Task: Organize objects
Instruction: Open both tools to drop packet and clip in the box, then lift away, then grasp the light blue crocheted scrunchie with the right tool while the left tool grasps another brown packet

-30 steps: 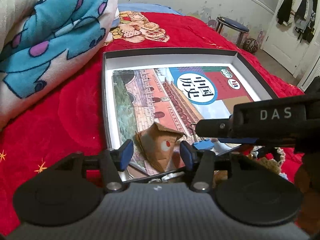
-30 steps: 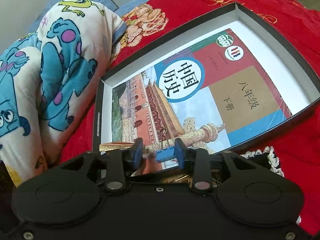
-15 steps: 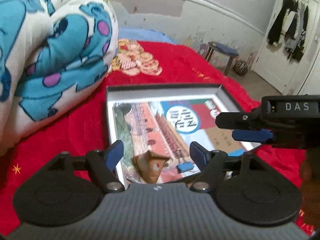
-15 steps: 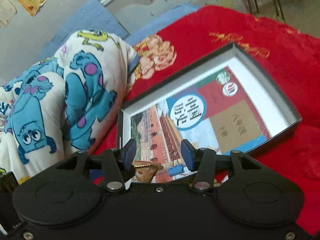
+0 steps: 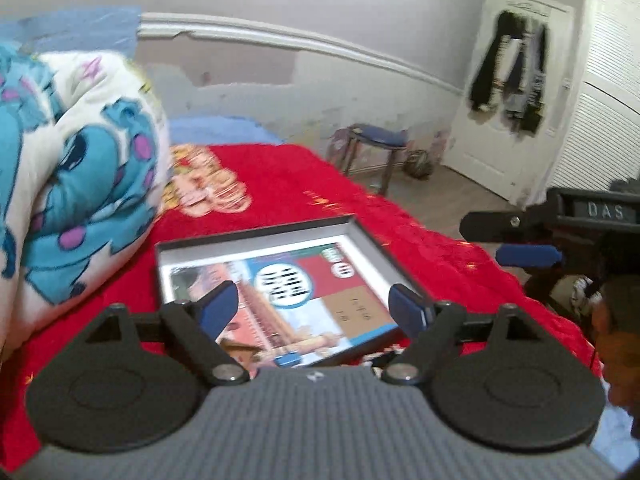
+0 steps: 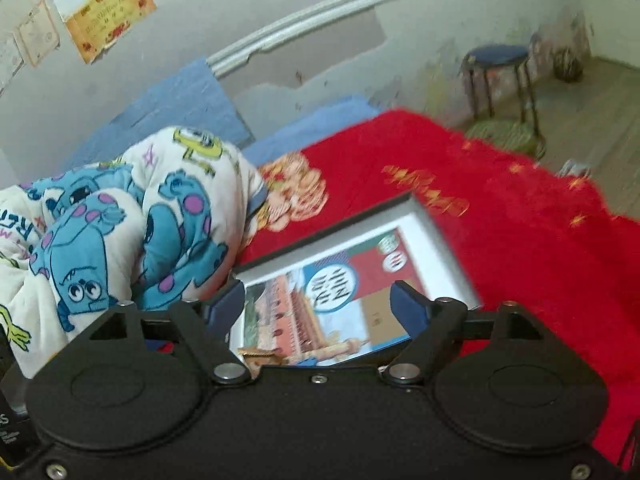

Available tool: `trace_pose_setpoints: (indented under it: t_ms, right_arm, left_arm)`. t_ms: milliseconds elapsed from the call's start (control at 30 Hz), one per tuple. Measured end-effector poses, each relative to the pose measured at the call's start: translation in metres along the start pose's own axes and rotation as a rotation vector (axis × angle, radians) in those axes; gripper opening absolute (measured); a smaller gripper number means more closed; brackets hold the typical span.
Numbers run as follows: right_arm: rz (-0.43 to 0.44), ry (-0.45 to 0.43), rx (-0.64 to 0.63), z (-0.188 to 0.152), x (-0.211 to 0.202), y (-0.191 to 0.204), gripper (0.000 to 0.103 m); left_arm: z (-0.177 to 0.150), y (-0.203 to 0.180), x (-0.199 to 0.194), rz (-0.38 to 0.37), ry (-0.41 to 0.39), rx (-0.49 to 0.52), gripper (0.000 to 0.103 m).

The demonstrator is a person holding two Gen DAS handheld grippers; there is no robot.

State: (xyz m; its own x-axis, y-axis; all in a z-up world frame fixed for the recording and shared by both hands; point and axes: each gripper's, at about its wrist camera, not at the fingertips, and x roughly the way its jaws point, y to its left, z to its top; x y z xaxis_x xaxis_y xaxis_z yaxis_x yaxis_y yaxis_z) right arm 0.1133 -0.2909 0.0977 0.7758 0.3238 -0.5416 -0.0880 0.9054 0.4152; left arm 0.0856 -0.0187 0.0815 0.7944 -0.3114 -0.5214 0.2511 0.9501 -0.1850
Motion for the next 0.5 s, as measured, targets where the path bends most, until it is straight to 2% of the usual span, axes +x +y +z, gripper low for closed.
trace_pose_setpoints:
  t_ms: [167,267,367,500]
  right_arm:
    - [0.002,-0.033,0.011,-0.008,-0.035,-0.006,0.083]
    - [-0.018,-0.049,-0.003,-0.017,-0.053,-0.007,0.085]
    - [-0.048,-0.074,-0.007,-0.03,-0.071,-0.012,0.086]
    - [-0.089,-0.086,0.021,-0.046,-0.083,-0.022,0.087]
  left_arm:
    - [0.004,-0.026,-0.03,-0.003,-0.083,0.073,0.089]
    - [0.005,-0.042,-0.046,-0.057,-0.109,0.109,0.091]
    - [-0.002,-0.058,-0.052,-0.097,-0.108,0.154,0.094]
    - [-0.026,-0.077,-0.046,-0.097,-0.066,0.216,0.094]
